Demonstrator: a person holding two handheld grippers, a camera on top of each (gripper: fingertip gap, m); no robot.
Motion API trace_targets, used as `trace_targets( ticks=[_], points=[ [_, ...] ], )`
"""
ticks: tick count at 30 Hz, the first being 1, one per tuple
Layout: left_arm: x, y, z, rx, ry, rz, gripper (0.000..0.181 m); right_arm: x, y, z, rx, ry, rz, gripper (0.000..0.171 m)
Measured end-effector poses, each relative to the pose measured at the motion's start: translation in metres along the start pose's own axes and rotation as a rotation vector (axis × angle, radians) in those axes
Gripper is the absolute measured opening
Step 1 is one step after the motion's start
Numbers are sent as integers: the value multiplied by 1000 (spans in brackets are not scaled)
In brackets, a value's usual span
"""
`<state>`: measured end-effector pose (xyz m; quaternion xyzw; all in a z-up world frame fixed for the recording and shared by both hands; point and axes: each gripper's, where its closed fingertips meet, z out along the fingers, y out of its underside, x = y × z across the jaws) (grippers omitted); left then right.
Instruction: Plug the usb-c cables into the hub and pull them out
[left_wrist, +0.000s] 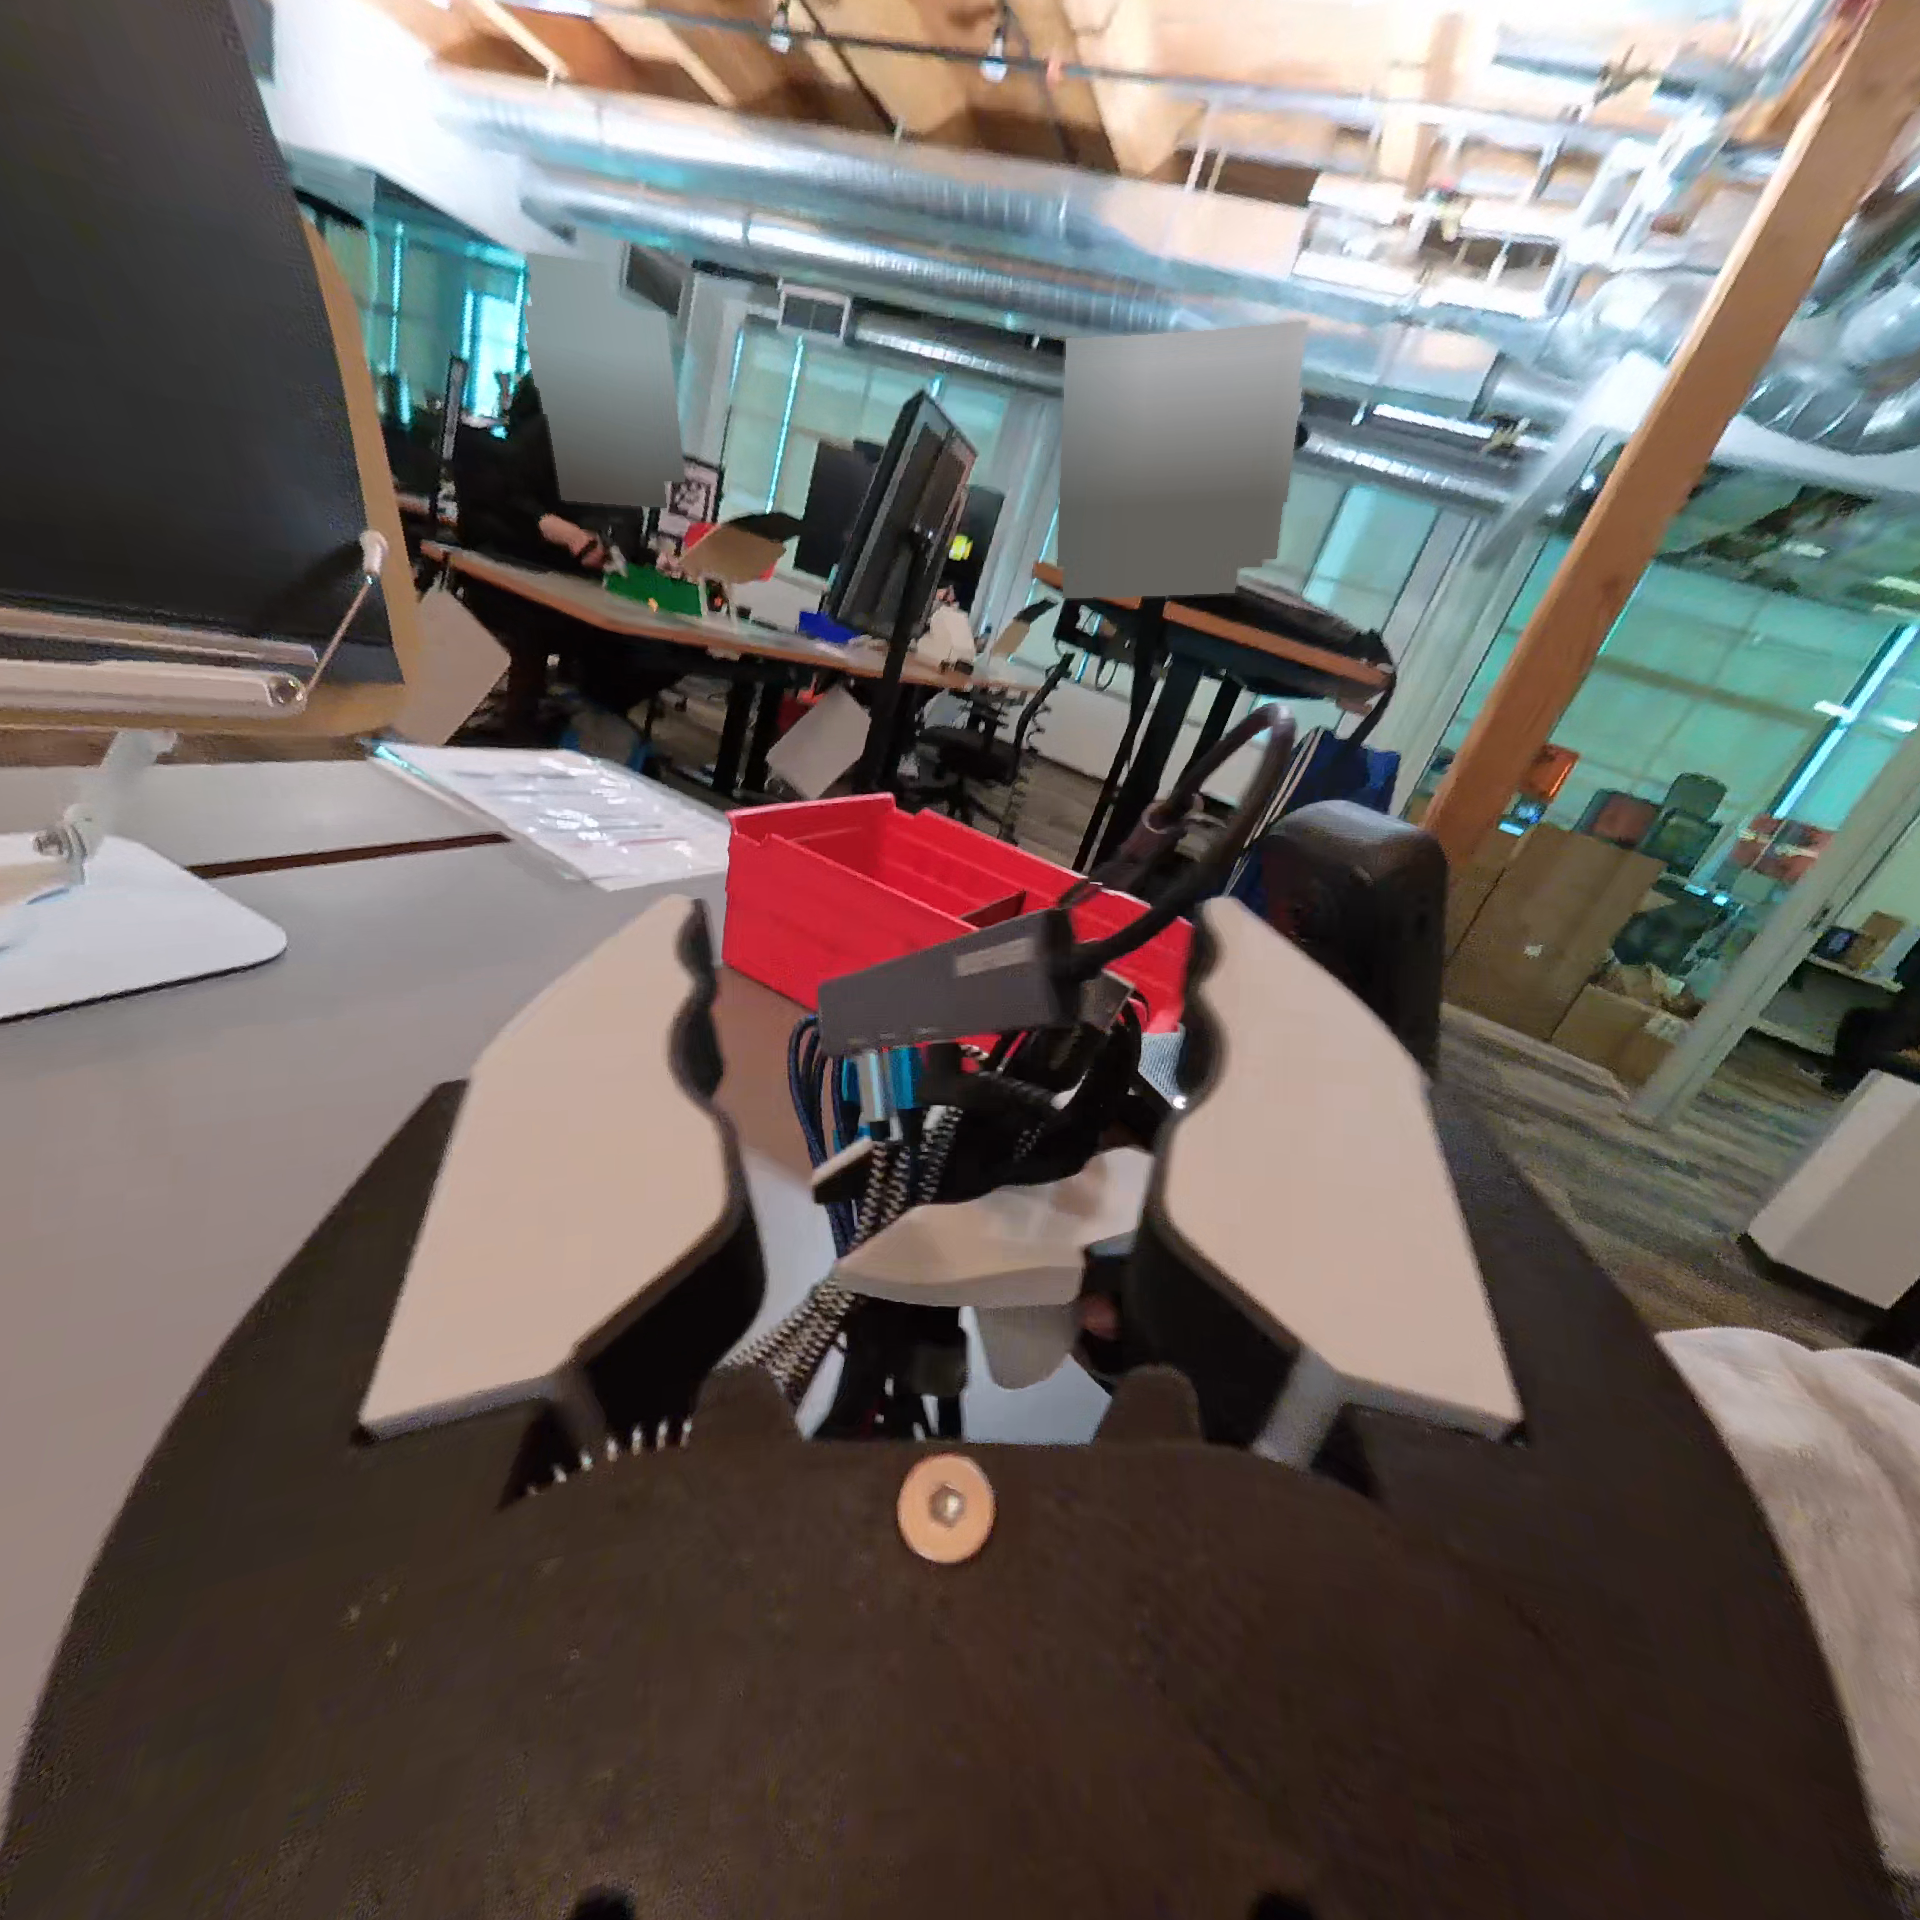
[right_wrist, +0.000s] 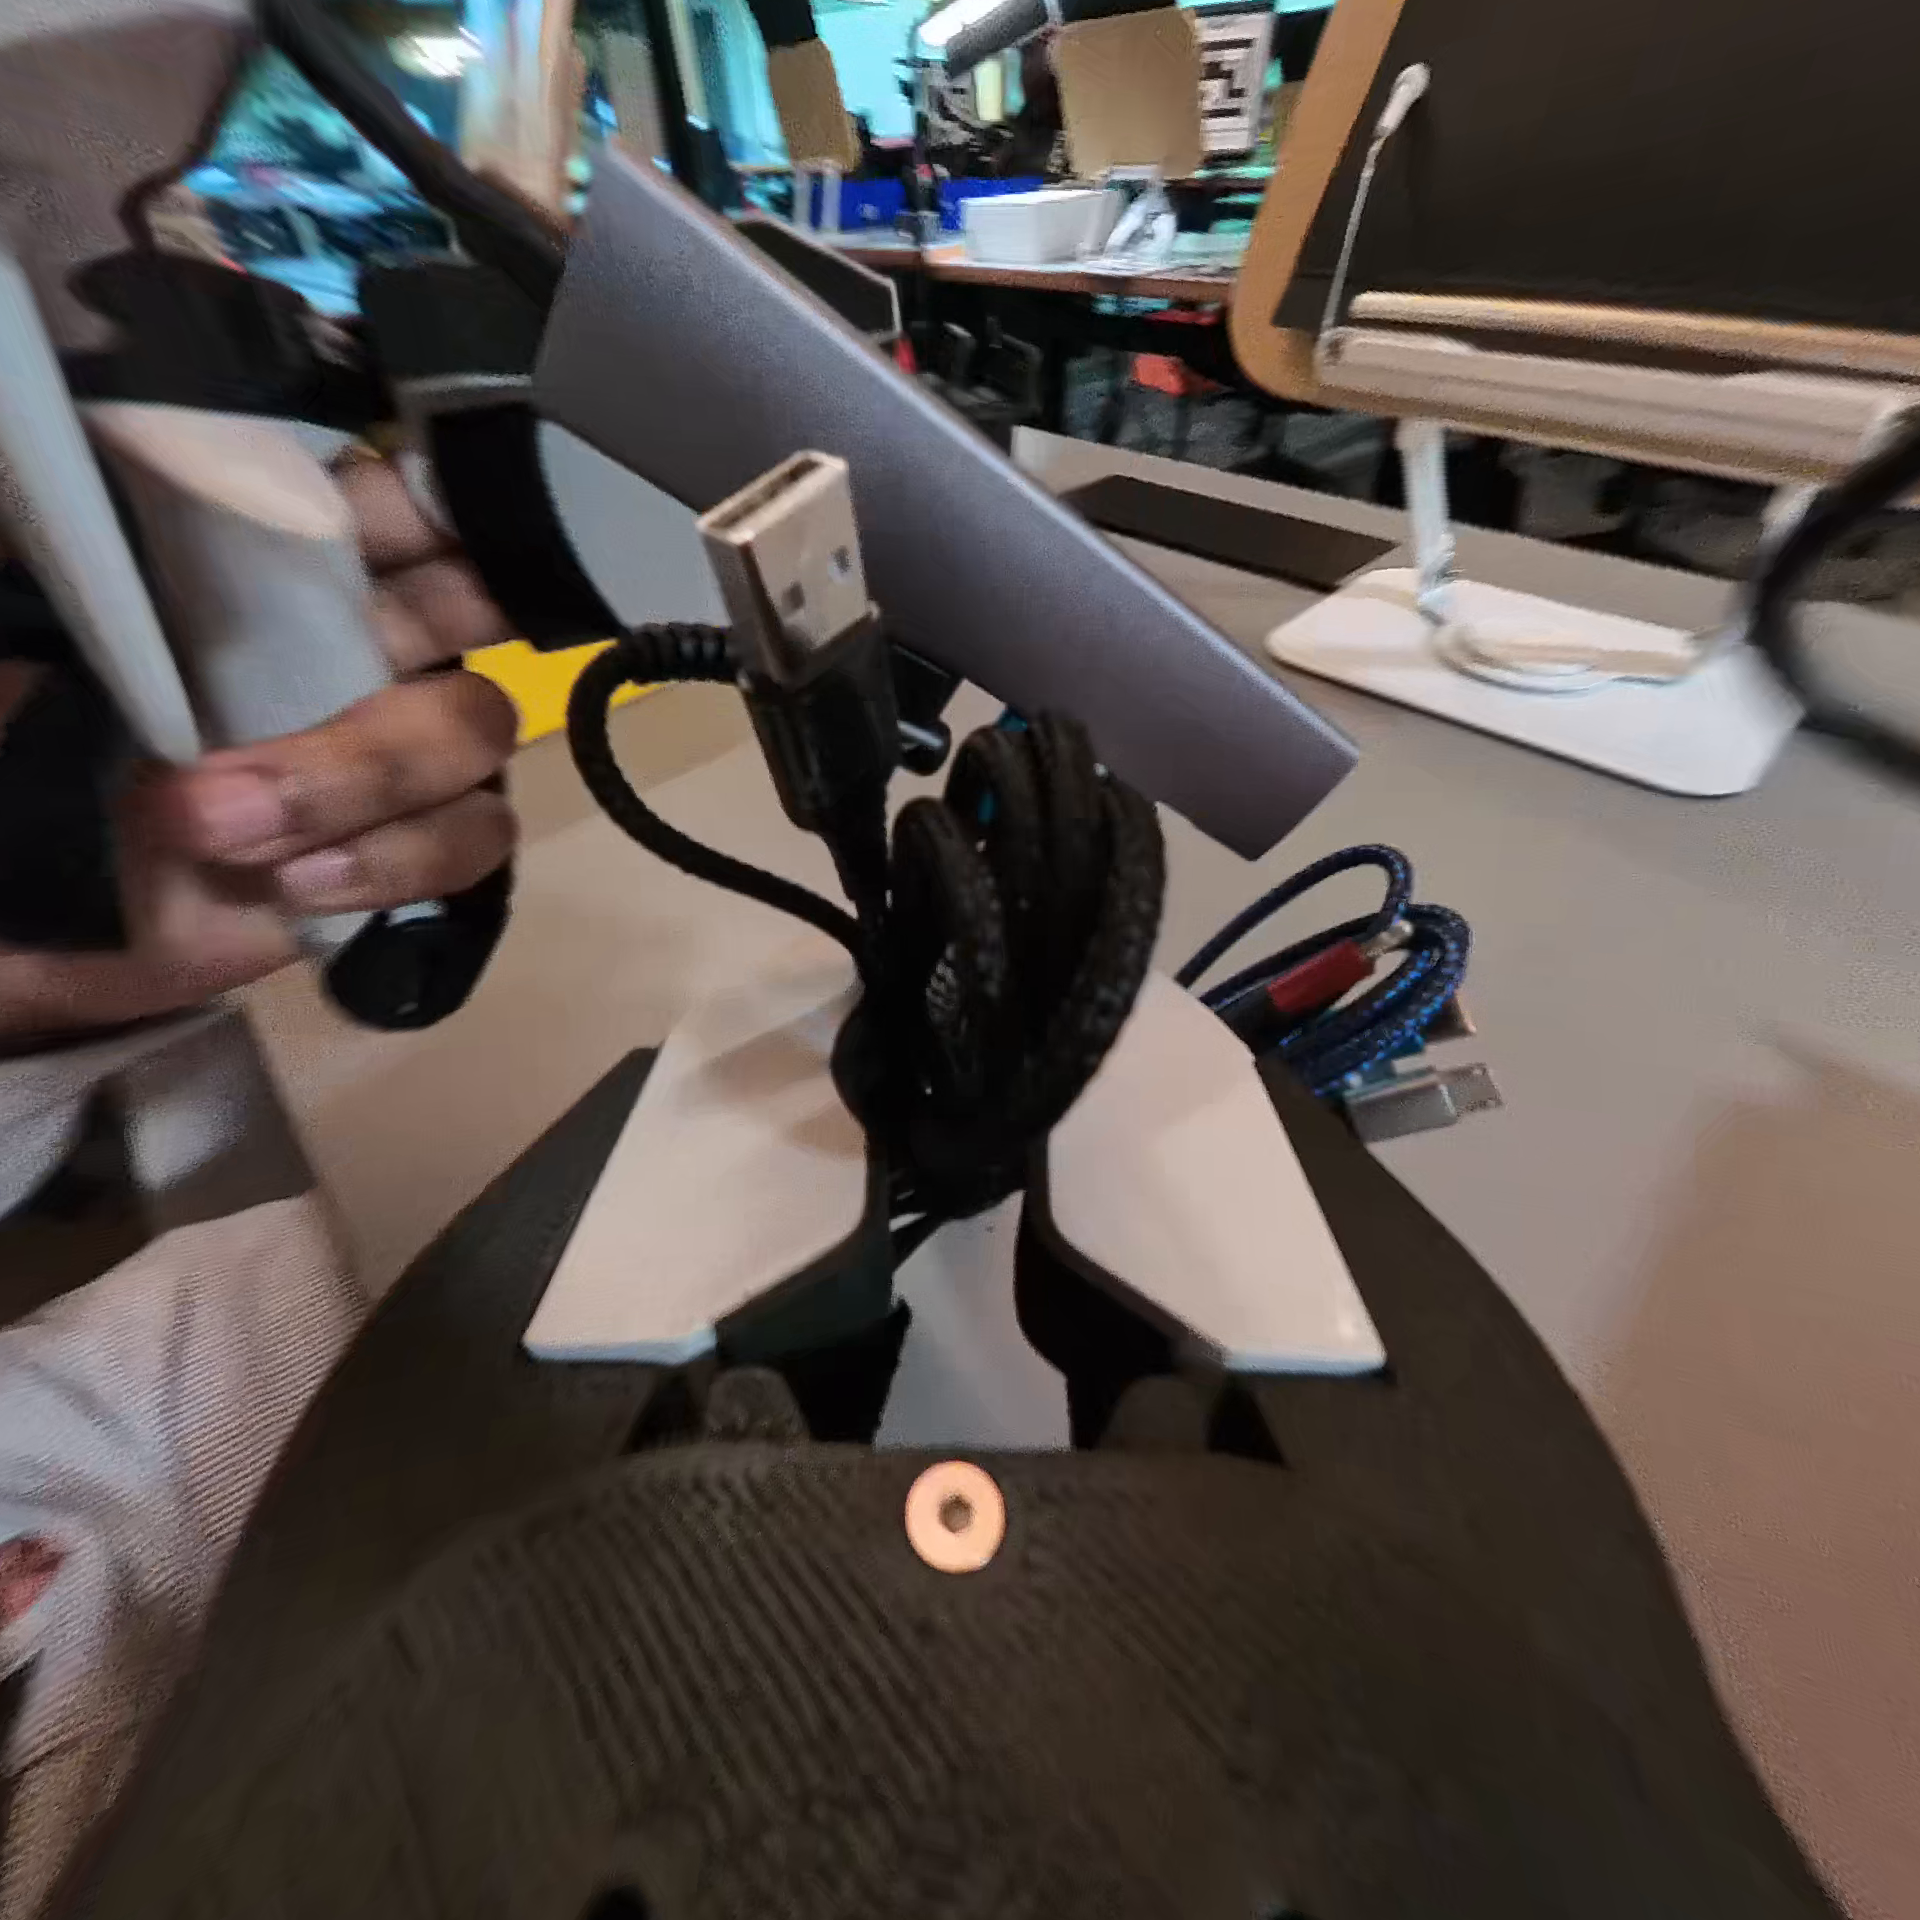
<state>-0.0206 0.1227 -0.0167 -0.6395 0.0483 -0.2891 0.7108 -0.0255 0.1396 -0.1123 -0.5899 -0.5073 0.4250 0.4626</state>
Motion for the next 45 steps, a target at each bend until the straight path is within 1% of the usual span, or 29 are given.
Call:
trace_targets(
  ticks=[1,2,3,5,6,9,12,15,17,18,19,20,21,24,27,29,31,33,34,35,37,38,40,42,43,45],
  points=[
    [-4,-4,-4,27,17,-12,98,-3,0,-2,16,-61,30,24],
    [-8,-9,-10,63,36,-33,104,-6,-2,-5,35,-127,70,24],
    [-13,-14,-16,90,49,-50,106,-10,-4,-7,52,-202,122,24],
    [-27,-15,-27,92,53,-68,106,-22,-11,-13,79,-386,212,24],
    [-32,-10,-31,59,54,-64,105,-30,-14,-16,81,-476,244,25],
    [-41,17,-42,-71,62,-11,103,-60,-17,-26,32,-772,319,25],
    [-38,41,-49,-155,105,-10,102,-89,-21,-38,-18,-1064,432,24],
    [-21,55,-53,-196,190,-53,102,-114,-20,-45,-104,-1278,499,25],
    [-9,59,-55,-201,238,-83,101,-129,-13,-42,-186,-1338,490,25],
    [-3,61,-57,-211,262,-100,97,-133,-10,-37,-214,-1337,483,25],
    [3,65,-59,-234,289,-111,85,-136,-6,-32,-234,-1327,483,26],
    [6,70,-61,-266,303,-112,62,-137,-3,-26,-248,-1314,485,26],
    [4,73,-63,-288,282,-114,52,-136,0,-20,-260,-1301,491,26],
    [-20,75,-70,-320,142,-110,46,-125,5,-3,-270,-1226,541,26],
    [-48,75,-79,-324,-18,-87,42,-105,11,22,-254,-1042,583,26],
    [-61,81,-82,-361,-101,-61,40,-91,16,35,-253,-930,612,28],
    [-72,88,-83,-395,-179,-26,33,-73,25,47,-248,-775,592,30],
    [-78,92,-84,-404,-218,-18,26,-55,33,55,-245,-621,554,37],
    [-80,92,-85,-400,-229,-31,23,-44,38,59,-245,-526,521,42],
    [-81,92,-84,-388,-221,-54,13,-33,43,62,-248,-441,497,44],
    [-83,94,-82,-371,-205,-110,10,-7,47,64,-216,-278,498,48],
    [-86,97,-82,-377,-207,-128,9,4,43,61,-170,-225,506,43],
    [-93,102,-82,-376,-207,-164,9,28,35,50,-92,-135,529,46],
    [-93,97,-80,-308,-142,-270,9,43,26,39,-16,-83,508,46],
    [-93,93,-78,-265,-105,-314,9,47,20,34,15,-58,467,47],
    [-97,92,-77,-249,-85,-385,8,45,7,28,73,9,300,50]
  ],
)
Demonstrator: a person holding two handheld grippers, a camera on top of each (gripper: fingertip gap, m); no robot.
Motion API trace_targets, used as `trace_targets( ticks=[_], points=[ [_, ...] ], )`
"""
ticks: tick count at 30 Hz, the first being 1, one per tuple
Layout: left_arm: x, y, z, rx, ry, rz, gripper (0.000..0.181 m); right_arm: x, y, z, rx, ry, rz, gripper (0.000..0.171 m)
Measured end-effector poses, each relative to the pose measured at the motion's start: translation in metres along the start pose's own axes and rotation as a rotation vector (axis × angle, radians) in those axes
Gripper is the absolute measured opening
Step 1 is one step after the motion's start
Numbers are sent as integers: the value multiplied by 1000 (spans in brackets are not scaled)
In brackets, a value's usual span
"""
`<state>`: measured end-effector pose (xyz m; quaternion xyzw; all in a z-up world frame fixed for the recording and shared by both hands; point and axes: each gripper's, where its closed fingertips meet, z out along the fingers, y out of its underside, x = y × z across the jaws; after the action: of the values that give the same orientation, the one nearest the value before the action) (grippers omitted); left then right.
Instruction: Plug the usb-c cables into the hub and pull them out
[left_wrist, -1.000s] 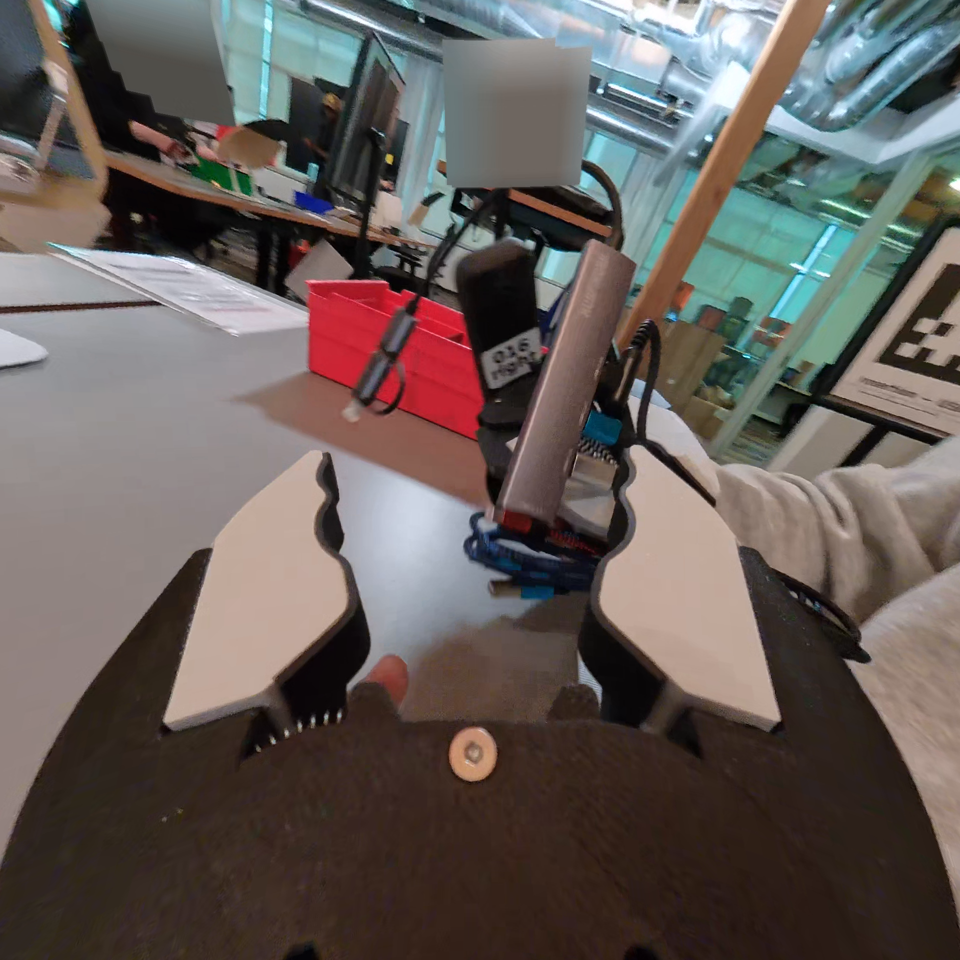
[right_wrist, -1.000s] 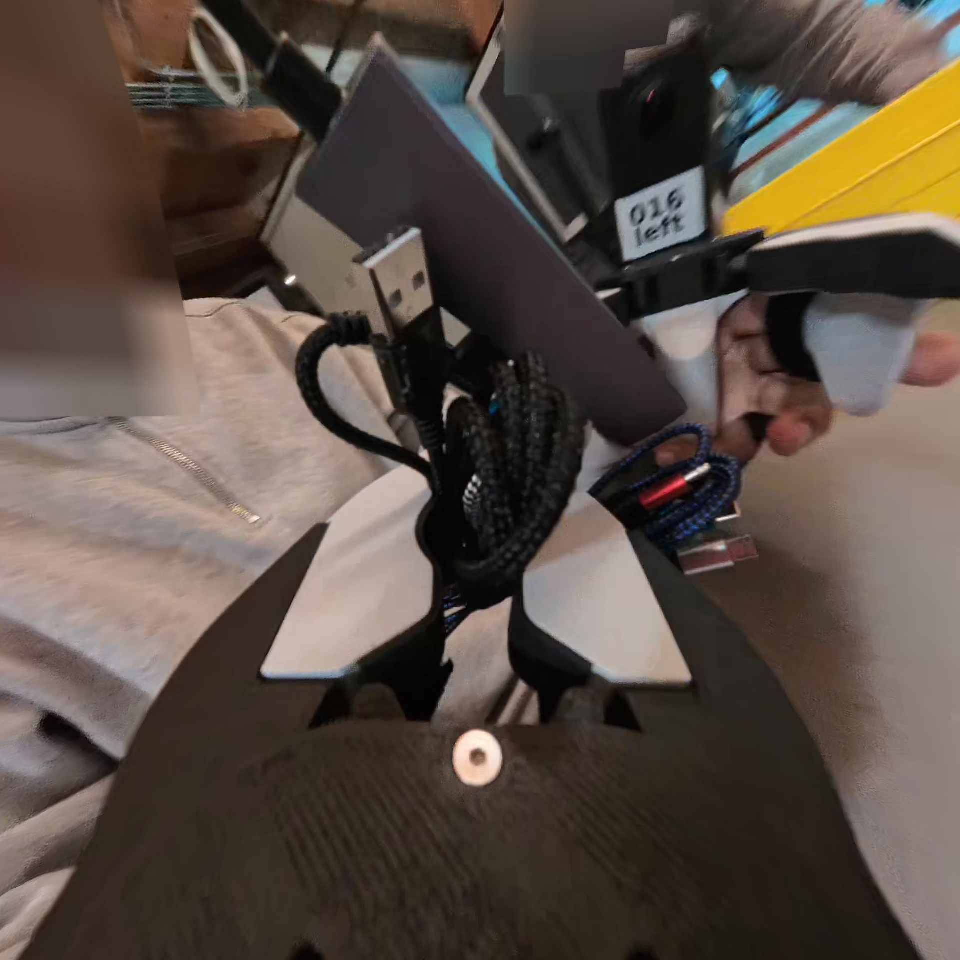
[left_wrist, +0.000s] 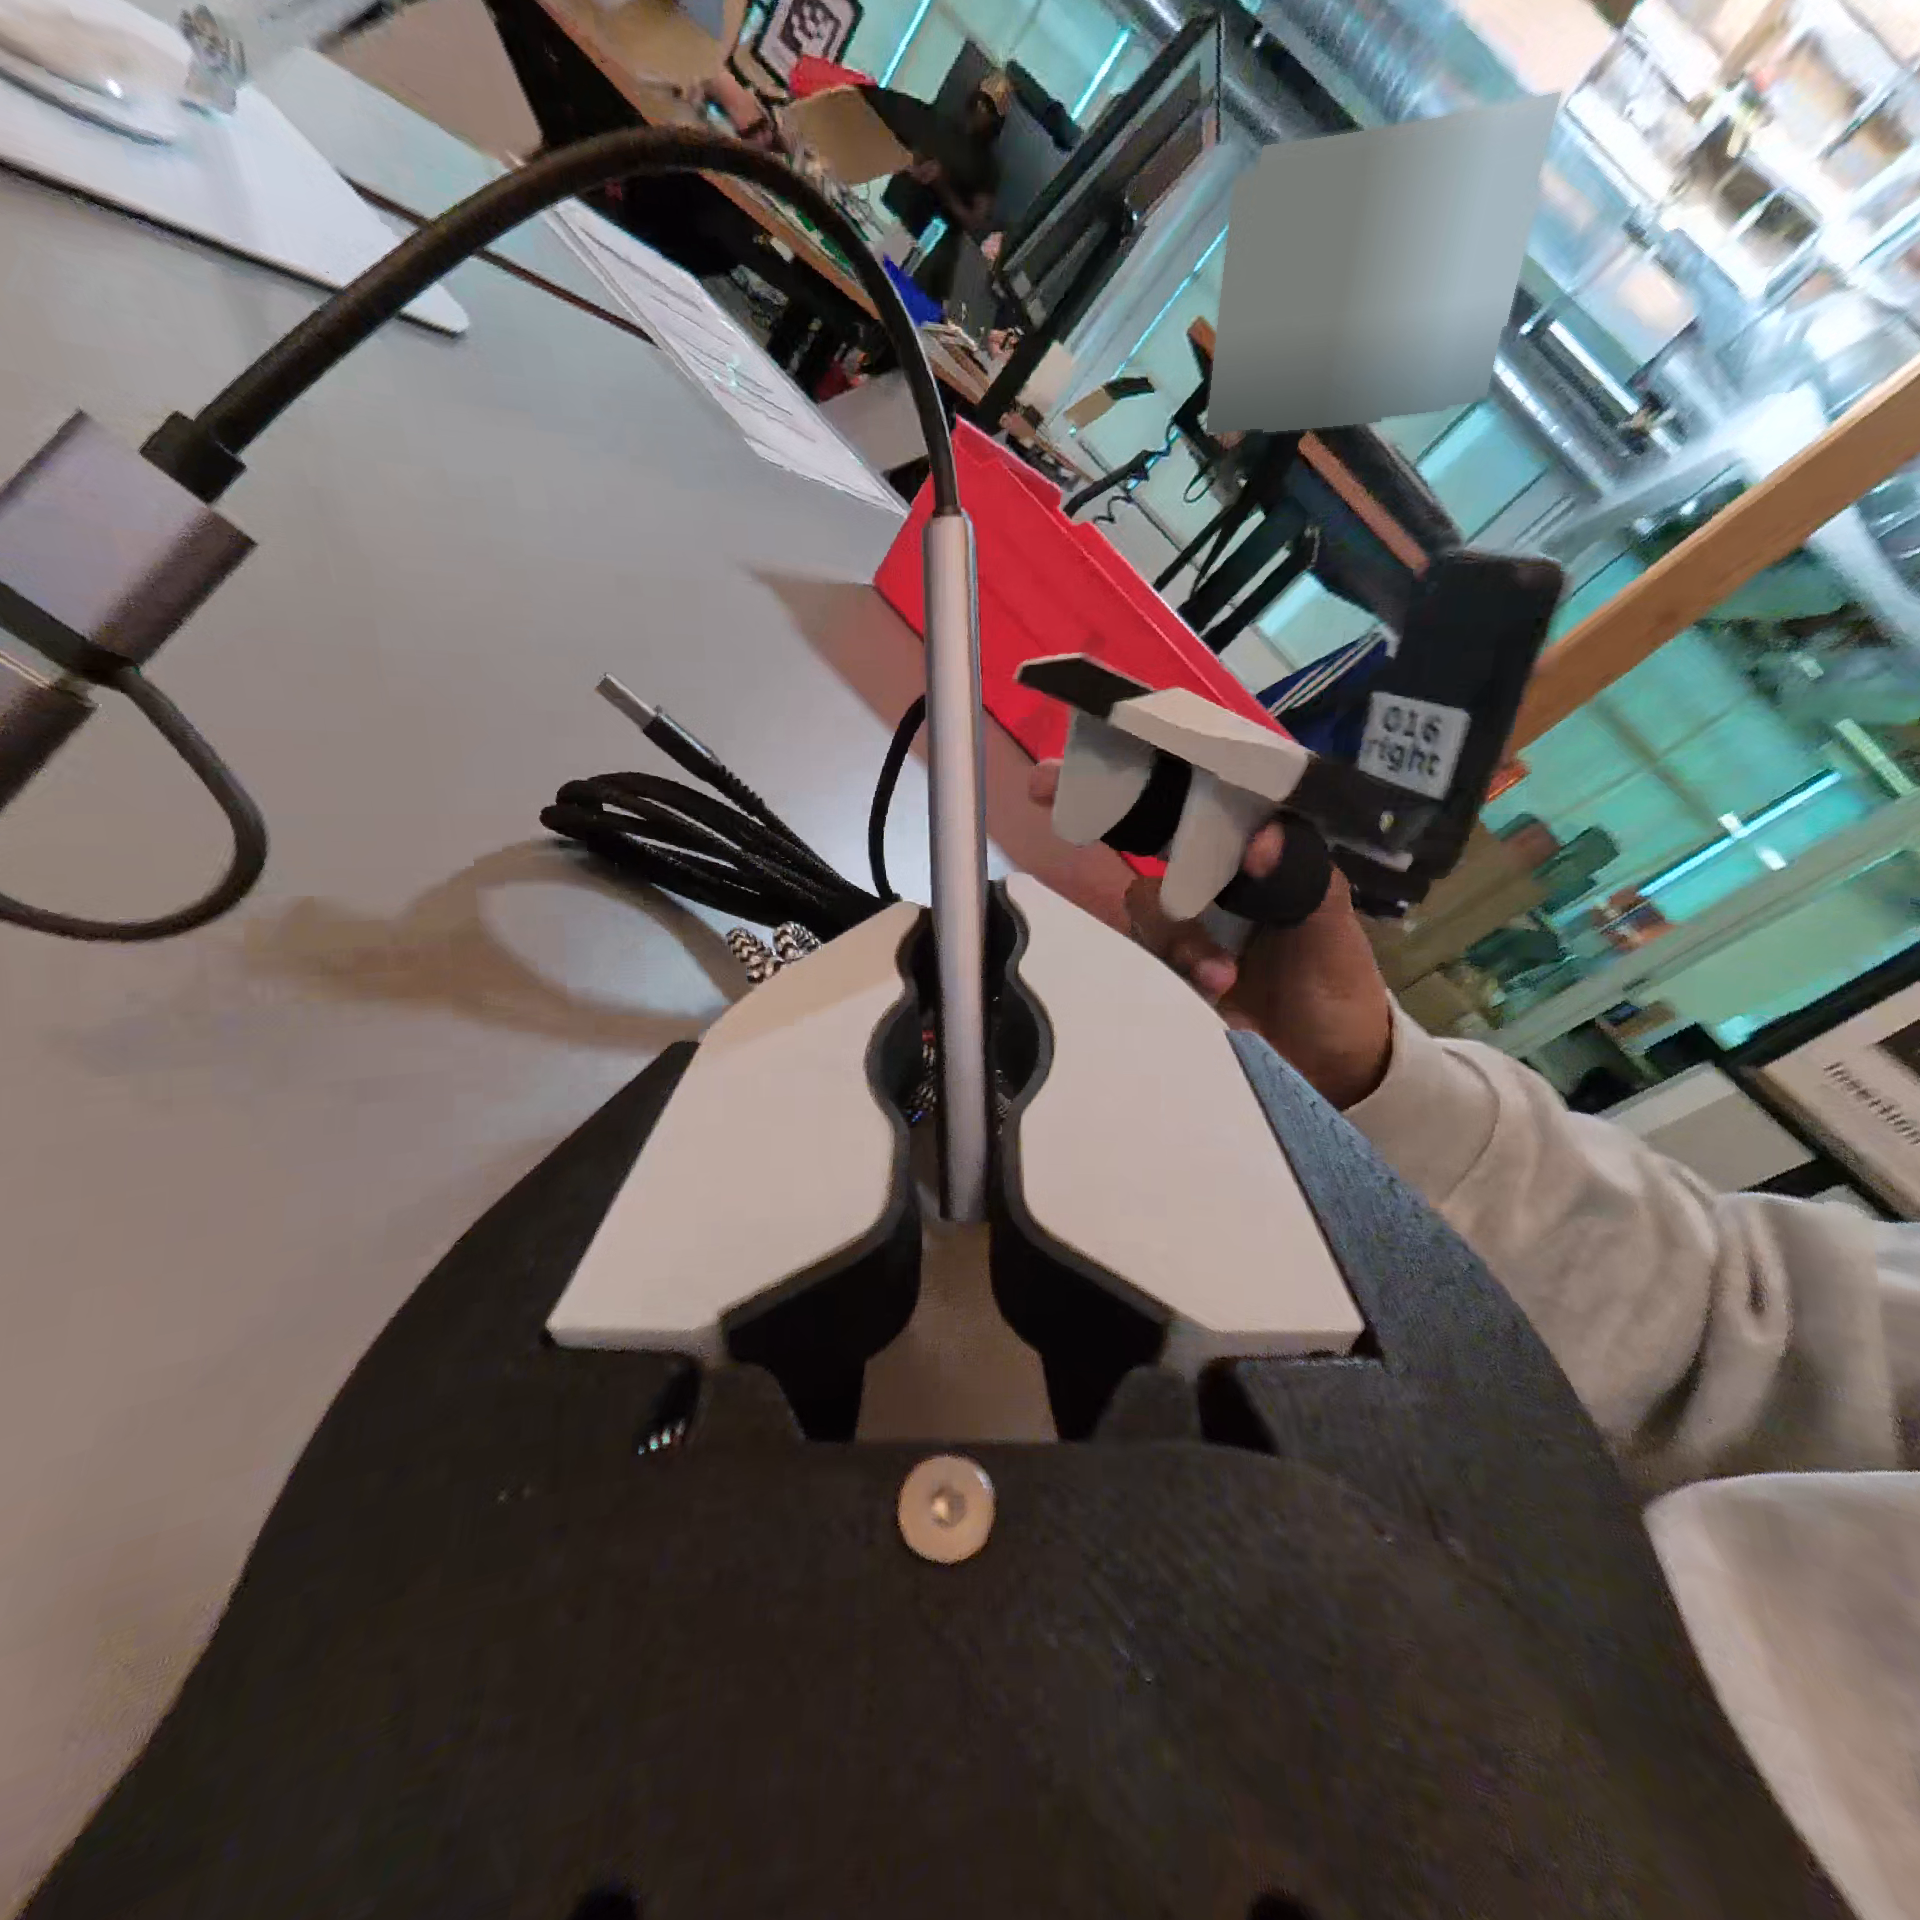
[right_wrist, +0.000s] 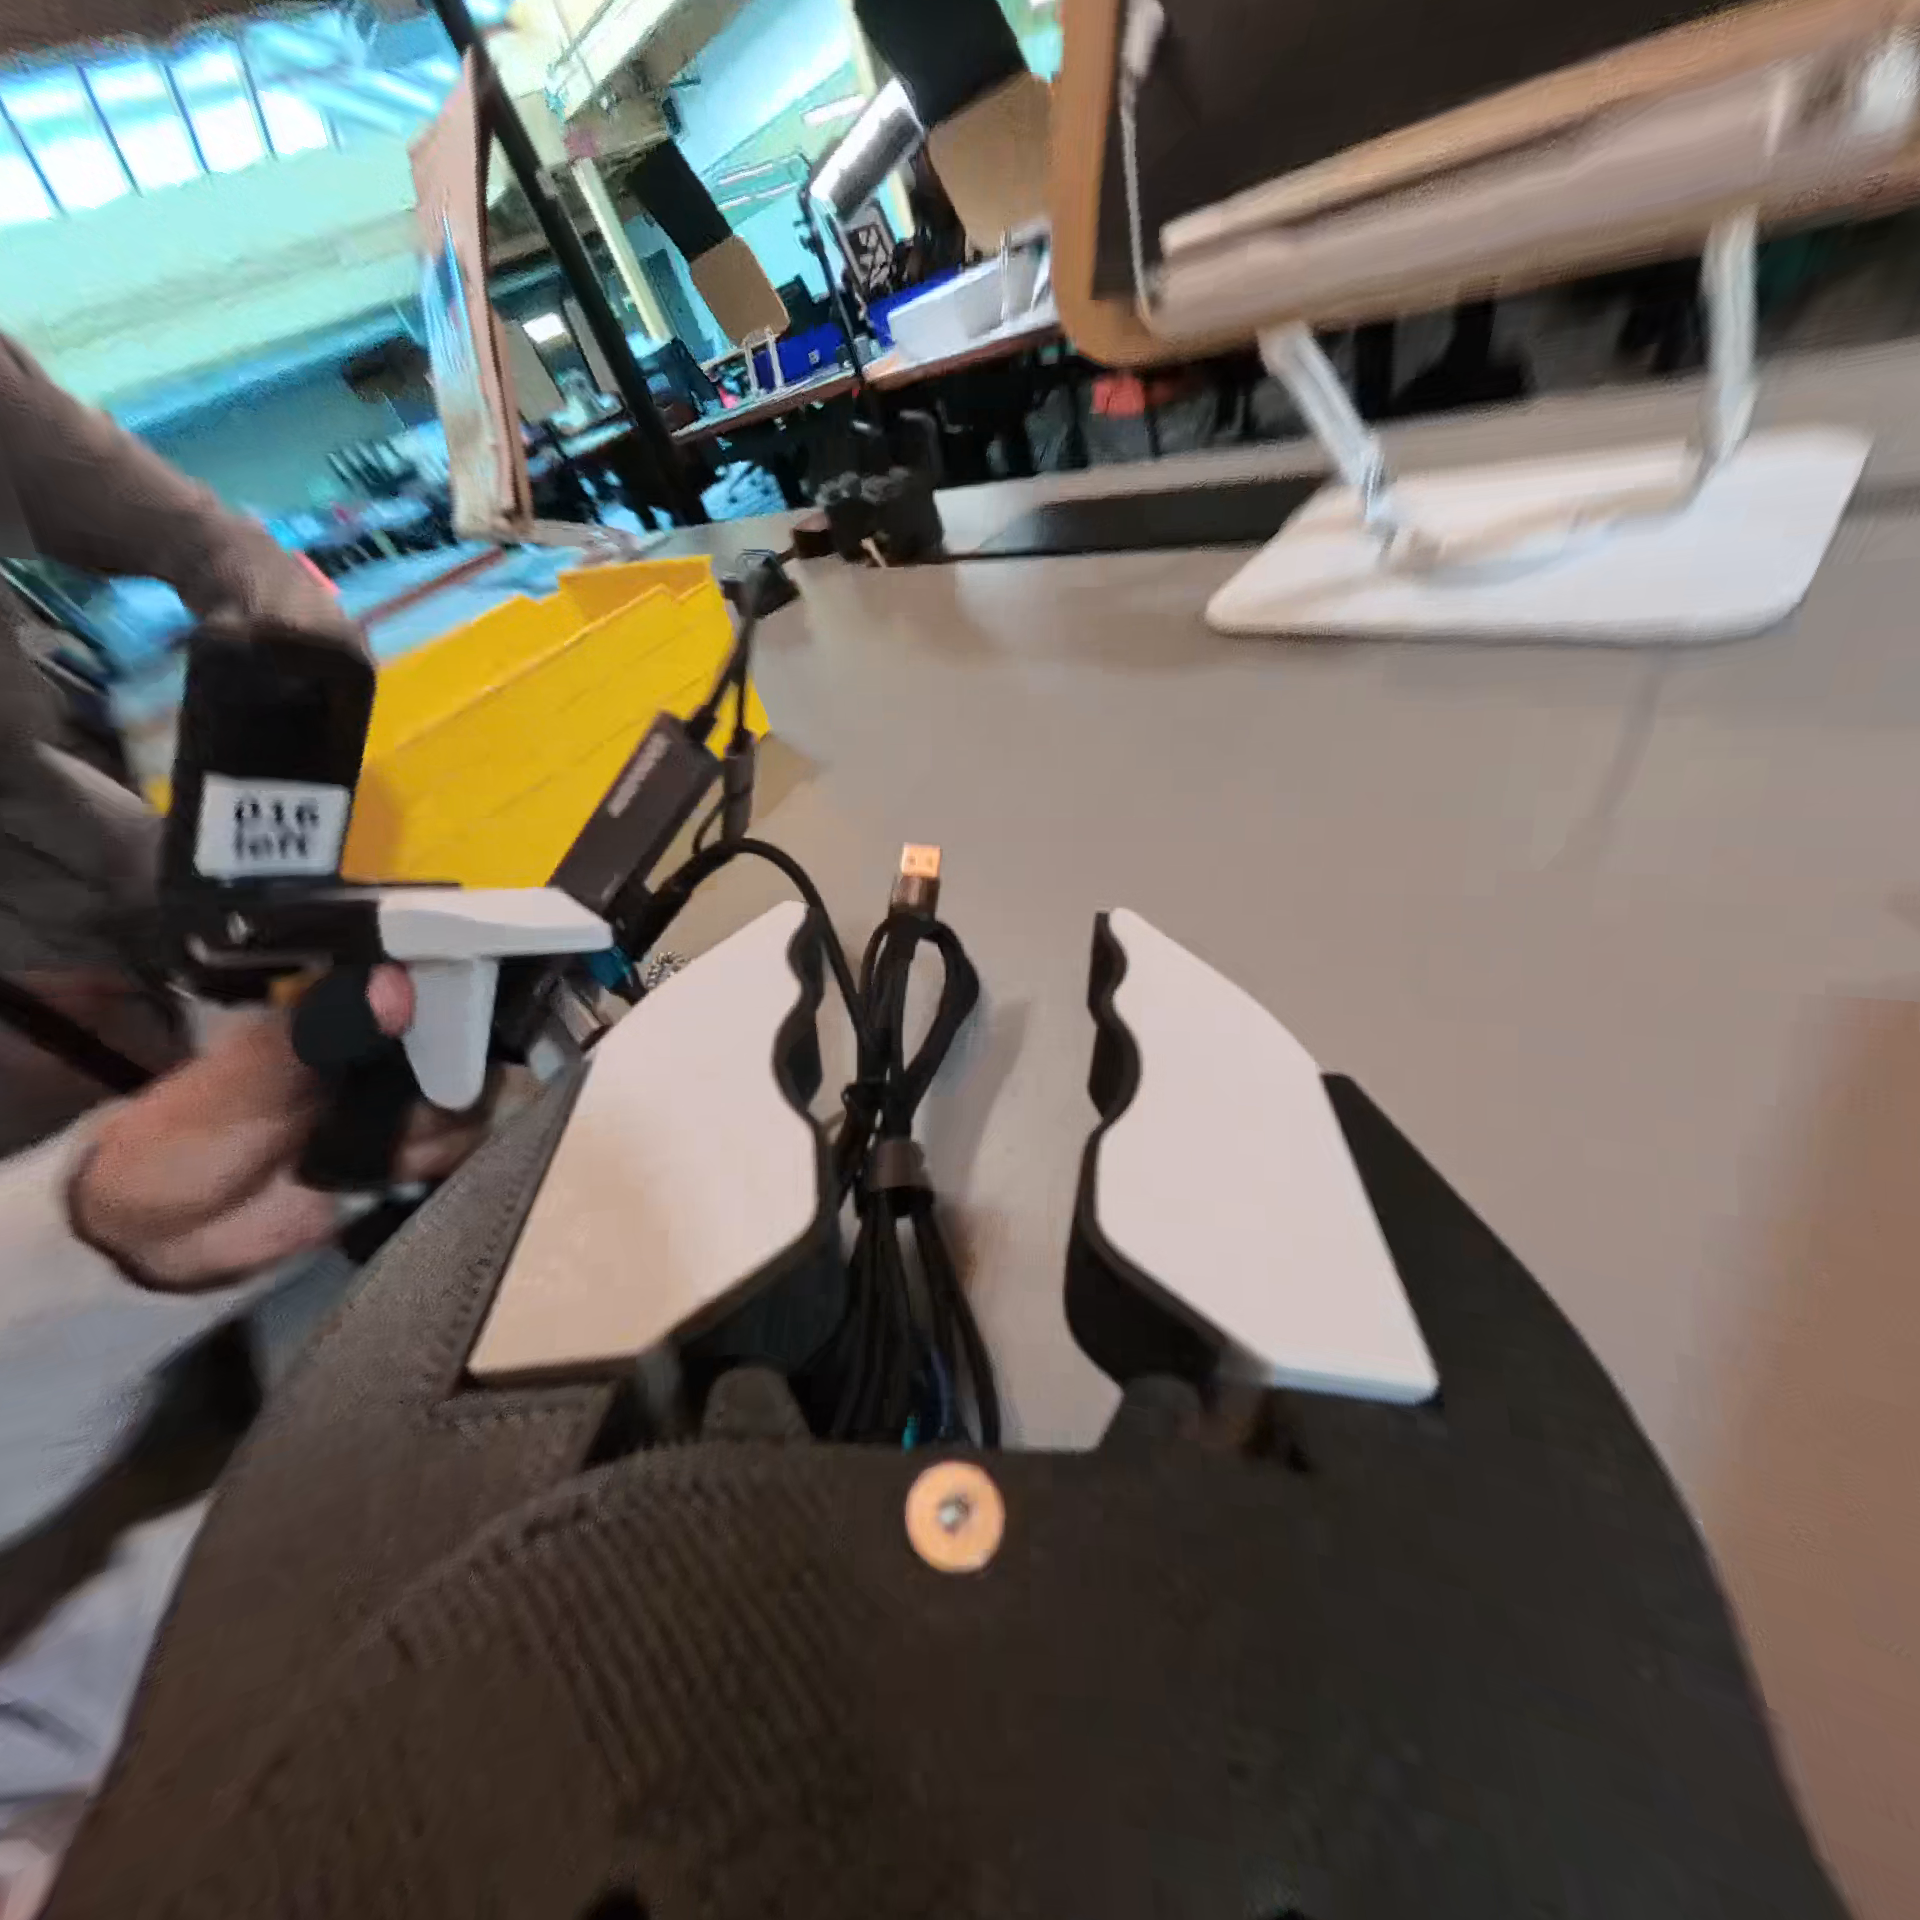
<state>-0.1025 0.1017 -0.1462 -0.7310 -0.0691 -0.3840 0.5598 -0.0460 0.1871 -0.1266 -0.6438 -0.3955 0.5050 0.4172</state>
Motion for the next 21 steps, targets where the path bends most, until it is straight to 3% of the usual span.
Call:
trace_targets(
  ticks=[5,9,15,19,21],
  points=[
    [1,1,4,-23,91,-85,8,-35,14,11,-55,121,-657,48],
    [4,2,6,-38,112,-76,8,-58,31,16,-69,114,-926,24],
    [6,-8,3,47,38,44,8,-83,26,12,-83,-57,-452,12],
    [11,-8,6,61,-32,169,8,-102,50,17,-232,-106,-103,16],
    [17,-6,8,63,-45,231,8,-99,55,20,-222,-69,1,20]
  ],
)
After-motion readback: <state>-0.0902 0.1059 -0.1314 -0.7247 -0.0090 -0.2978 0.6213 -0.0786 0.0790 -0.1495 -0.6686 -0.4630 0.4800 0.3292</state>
